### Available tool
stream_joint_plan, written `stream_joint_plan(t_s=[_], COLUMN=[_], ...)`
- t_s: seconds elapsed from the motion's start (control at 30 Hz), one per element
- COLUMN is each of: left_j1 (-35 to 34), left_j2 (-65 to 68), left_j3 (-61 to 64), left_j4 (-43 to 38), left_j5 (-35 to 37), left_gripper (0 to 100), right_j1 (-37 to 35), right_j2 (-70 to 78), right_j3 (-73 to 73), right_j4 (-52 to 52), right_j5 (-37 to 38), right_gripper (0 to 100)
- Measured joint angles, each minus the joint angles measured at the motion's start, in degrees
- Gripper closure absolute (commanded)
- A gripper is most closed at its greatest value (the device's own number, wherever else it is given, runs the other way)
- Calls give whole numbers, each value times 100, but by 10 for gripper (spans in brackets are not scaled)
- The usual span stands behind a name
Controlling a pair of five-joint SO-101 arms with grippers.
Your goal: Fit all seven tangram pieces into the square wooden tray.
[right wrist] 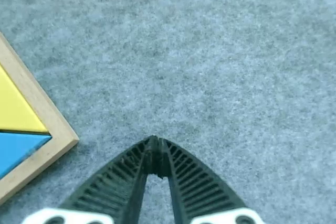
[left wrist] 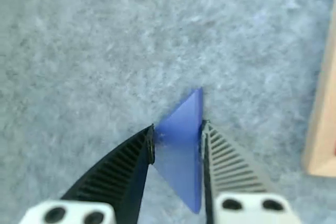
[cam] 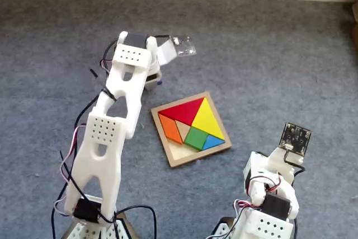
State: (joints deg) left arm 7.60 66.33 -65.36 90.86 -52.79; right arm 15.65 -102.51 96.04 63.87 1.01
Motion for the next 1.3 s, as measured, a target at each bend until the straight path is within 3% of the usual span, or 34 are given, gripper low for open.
stream_joint_plan(t_s=[0.2, 0.5, 0.7, 0.87, 1.3], left_j1=[-26, -18, -26, -202, -466], left_j2=[62, 70, 35, 0, -158], left_j3=[-677, -809, -862, -862, 176], left_j4=[809, 967, 967, 967, -264], left_j5=[0, 79, 237, 536, 677], left_gripper=[864, 858, 707, 691, 694], right_j1=[0, 0, 0, 0, 0], right_j2=[0, 0, 0, 0, 0], right_j3=[0, 0, 0, 0, 0], right_j4=[0, 0, 0, 0, 0], right_j5=[0, 0, 0, 0, 0], right_gripper=[993, 993, 993, 993, 993])
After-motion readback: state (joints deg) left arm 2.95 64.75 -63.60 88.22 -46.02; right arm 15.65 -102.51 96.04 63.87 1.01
